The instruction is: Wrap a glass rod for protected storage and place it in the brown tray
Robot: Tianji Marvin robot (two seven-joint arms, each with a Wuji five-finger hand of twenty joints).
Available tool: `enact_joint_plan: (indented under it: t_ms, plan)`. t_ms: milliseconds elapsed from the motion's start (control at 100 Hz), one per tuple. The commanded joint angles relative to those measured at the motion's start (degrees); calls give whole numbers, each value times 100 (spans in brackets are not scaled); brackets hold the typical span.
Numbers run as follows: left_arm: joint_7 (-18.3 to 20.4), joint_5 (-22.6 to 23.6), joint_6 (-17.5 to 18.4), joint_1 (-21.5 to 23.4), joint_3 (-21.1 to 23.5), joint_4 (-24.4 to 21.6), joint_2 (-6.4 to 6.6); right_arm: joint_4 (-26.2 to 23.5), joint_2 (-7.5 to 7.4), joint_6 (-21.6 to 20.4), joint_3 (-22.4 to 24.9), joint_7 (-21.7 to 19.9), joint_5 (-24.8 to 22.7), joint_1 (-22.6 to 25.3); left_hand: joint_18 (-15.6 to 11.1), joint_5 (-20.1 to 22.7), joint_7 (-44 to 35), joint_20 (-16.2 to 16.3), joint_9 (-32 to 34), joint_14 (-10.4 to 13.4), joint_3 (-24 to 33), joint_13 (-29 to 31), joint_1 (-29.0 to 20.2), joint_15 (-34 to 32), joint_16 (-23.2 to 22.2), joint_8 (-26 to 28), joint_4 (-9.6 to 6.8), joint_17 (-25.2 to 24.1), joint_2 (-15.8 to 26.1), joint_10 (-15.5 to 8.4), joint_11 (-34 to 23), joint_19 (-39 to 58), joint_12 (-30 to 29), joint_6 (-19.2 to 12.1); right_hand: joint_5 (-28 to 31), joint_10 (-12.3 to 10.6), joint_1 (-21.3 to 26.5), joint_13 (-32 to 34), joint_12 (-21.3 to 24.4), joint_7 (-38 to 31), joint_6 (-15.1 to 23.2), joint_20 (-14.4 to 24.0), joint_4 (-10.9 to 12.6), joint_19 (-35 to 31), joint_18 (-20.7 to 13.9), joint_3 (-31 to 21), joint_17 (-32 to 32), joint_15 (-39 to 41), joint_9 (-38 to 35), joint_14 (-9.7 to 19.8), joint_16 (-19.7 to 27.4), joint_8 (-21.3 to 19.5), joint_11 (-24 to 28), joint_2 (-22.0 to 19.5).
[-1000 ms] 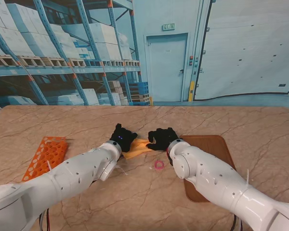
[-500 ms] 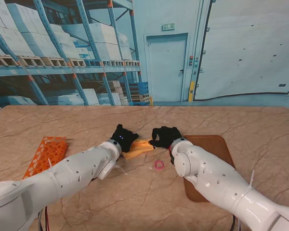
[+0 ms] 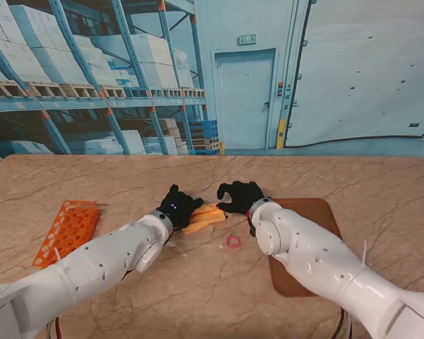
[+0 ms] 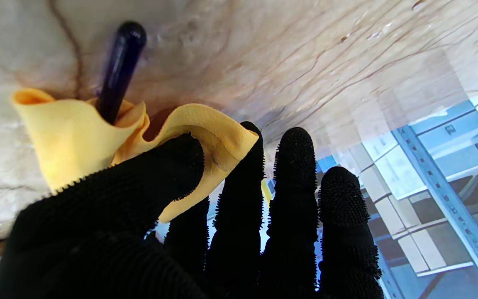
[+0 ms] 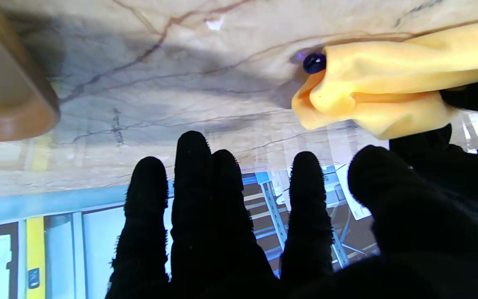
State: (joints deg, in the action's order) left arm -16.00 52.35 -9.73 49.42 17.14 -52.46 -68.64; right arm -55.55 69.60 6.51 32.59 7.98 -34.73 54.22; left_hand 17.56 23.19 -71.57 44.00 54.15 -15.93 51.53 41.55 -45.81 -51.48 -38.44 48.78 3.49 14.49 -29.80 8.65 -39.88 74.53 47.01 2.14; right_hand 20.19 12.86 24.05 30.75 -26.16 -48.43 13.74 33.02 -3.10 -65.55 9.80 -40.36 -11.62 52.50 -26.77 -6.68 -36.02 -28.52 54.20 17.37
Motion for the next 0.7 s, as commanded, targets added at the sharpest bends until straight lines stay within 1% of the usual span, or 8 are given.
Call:
enact_joint_plan:
  t_ms: [0, 120, 210, 310, 400, 460, 570, 690]
  plan:
    - [-94, 37, 52, 73, 39, -125, 63, 48, 51, -103, -36, -1, 16, -84, 16, -187, -138, 47, -29, -3, -72, -96, -42, -74, 10, 111, 188, -110, -101, -9, -161, 81, 68, -30, -219, -110, 125, -202, 73, 61, 311, 24, 100, 88, -130, -141, 79, -82, 183, 111, 64, 31, -68, 112]
    - [-181, 188, 145, 174, 230, -311, 155, 246, 100, -327, -130, 0, 109, -223, 1, -220, -123, 40, -77, 13, -140, -143, -60, -57, 8, 121, 202, -158, -63, -17, -171, 55, 53, -34, -295, -145, 229, -292, 122, 100, 593, -2, 30, 187, -151, -232, 131, -236, 289, 138, 125, 101, -156, 202]
    - [-222, 294, 210, 225, 322, -422, 213, 447, 153, -548, -231, -1, 190, -351, -9, -238, -106, 33, -112, 27, -186, -181, -79, -42, 5, 118, 210, -202, -33, -17, -171, 31, 42, -38, -366, -194, 205, -377, 180, 188, 670, -7, 89, 287, -152, -397, 183, -422, 416, 172, 197, 47, -267, 292]
    - [-255, 427, 282, 235, 348, -505, 275, 718, 238, -846, -355, -17, 342, -513, -11, -238, -95, 26, -134, 26, -236, -199, -98, -40, -10, 109, 216, -231, -10, -22, -175, 10, 33, -41, -500, -268, 159, -478, 268, 335, 733, -2, 49, 466, -157, -657, 277, -688, 579, 220, 297, -27, -450, 528]
    - [-265, 506, 329, 239, 359, -560, 312, 1001, 319, -1217, -503, -55, 470, -684, -6, -237, -92, 23, -143, 17, -256, -212, -109, -37, -19, 102, 215, -235, -7, -17, -174, 4, 24, -40, -730, -390, 95, -580, 377, 452, 883, -10, -2, 813, -44, -929, 387, -1096, 791, 274, 439, -42, -690, 766]
    - [-267, 537, 348, 253, 379, -596, 328, 1176, 372, -1437, -613, -45, 504, -791, -3, -235, -87, 21, -142, 12, -260, -217, -125, -37, -26, 94, 214, -244, -12, -4, -175, -2, 21, -32, -972, -461, 27, -634, 419, 539, 877, 2, -15, 941, -35, -1000, 427, -1282, 906, 321, 497, -15, -785, 852]
    - [-270, 588, 390, 273, 408, -649, 355, 1365, 457, -1653, -745, -110, 612, -924, 4, -228, -89, 19, -139, 7, -275, -219, -130, -37, -36, 85, 219, -251, -9, -4, -175, -7, 16, -32, -1393, -533, -171, -738, 498, 704, 858, 29, -25, 1237, -70, -1240, 503, -1674, 1124, 340, 618, 95, -954, 1213]
    - [-287, 633, 437, 295, 438, -689, 379, 1509, 523, -1816, -874, -210, 687, -1046, 8, -229, -88, 17, -144, 3, -281, -213, -137, -36, -45, 78, 218, -250, -7, -6, -170, -9, 13, -34, -1443, -557, -231, -762, 556, 709, 865, 69, -48, 1355, -89, -1393, 527, -1913, 1226, 312, 717, 134, -1072, 1440]
